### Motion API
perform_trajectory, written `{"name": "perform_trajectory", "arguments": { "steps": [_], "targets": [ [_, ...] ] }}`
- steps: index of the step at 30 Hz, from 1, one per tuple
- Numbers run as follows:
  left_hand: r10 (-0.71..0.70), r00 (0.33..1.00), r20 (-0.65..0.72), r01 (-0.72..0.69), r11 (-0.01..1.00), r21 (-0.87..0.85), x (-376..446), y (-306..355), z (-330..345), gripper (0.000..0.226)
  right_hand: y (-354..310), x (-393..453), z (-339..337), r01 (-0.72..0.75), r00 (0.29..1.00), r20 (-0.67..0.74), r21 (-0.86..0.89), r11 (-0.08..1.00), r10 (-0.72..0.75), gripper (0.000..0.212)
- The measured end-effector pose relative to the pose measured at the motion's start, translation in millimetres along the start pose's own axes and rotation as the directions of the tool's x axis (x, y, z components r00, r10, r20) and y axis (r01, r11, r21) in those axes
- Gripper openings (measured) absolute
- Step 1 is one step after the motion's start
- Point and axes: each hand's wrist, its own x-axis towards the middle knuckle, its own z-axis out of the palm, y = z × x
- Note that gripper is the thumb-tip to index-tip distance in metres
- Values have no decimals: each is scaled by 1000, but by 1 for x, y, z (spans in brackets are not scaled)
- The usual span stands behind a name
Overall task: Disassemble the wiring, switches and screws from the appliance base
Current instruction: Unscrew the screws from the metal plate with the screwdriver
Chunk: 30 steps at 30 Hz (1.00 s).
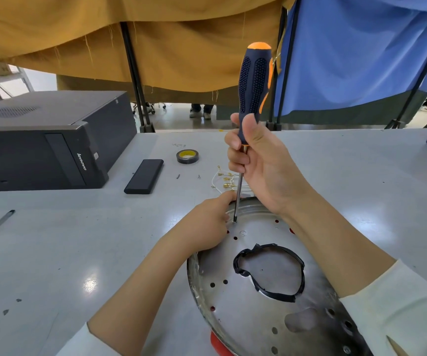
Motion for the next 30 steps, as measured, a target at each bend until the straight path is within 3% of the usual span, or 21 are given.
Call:
{"name": "perform_trajectory", "arguments": {
  "steps": [5, 9, 13, 18, 25, 30],
  "targets": [
    [-7, 1000, -4, 7, 1000, 3, 0, 0, 1, 45, 3, 0, 2, 84, 996, -29, -4, 996, -85, 15],
    [0, 1000, -7, 0, 1000, 4, 0, 0, 1, 47, 3, 0, 4, 147, 989, -7, -59, 987, -148, 27],
    [-8, 1000, -2, 8, 1000, -1, 0, 0, 1, 51, 1, 1, 2, 95, 994, -58, -17, 995, -96, 32],
    [-23, 1000, 0, 23, 1000, 1, 1, 0, 1, 46, 0, 2, 3, 51, 994, -91, -53, 997, -56, 25],
    [-25, 1000, 15, 25, 1000, -3, -1, 1, -1, 53, 5, 2, 2, 181, 971, -164, 16, 983, -176, 14],
    [-28, 999, 18, 28, 999, -22, -1, 3, -1, 52, 7, 2, 3, 173, 976, -135, -11, 985, -173, 34]
  ]
}}
